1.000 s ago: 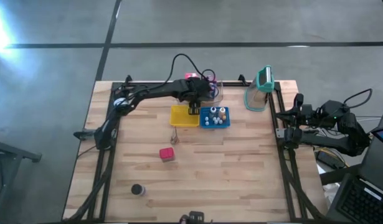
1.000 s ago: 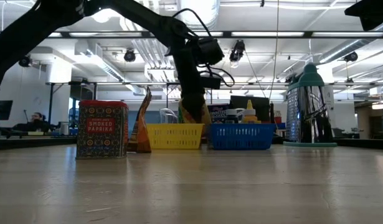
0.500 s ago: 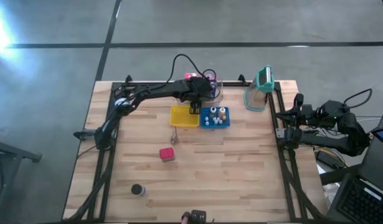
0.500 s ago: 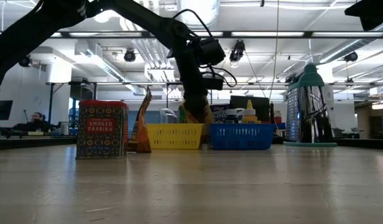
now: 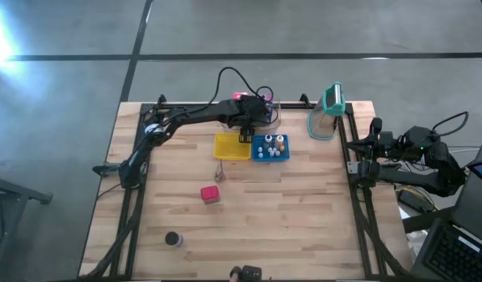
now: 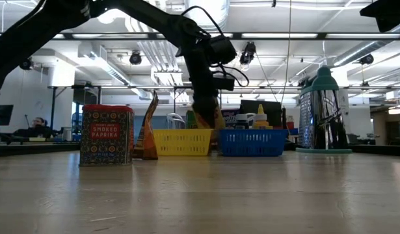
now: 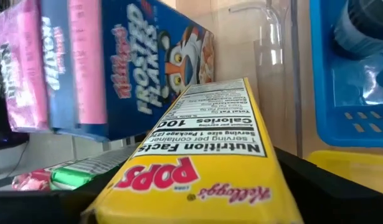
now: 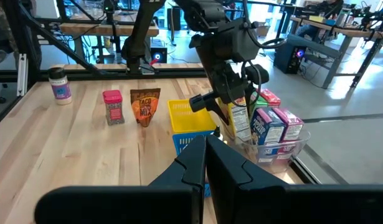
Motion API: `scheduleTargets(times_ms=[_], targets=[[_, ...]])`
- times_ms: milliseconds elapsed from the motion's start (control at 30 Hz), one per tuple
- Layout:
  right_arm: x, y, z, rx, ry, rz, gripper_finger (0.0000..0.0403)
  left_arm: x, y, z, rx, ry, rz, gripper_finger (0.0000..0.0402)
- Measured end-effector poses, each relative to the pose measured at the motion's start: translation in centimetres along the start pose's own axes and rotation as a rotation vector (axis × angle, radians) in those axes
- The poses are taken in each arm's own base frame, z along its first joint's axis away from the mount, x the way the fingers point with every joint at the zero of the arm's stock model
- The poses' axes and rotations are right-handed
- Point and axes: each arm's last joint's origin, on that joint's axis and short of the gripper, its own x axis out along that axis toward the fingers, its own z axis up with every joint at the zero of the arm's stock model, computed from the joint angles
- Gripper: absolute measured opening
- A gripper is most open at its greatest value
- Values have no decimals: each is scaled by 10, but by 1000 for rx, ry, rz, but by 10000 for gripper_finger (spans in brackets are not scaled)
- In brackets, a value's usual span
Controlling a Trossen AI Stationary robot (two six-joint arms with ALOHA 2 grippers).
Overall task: Pick & Place Kitchen Items
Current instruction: Put the yellow cereal box into the transparent bin
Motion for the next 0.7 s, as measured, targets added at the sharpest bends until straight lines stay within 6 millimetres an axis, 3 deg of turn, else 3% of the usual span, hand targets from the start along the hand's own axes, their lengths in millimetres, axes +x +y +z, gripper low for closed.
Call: scheduleTargets(times_ms=[700], targets=[[0,0,0,0,-1,0,8,-3,-1,0,27,9,-7,255]])
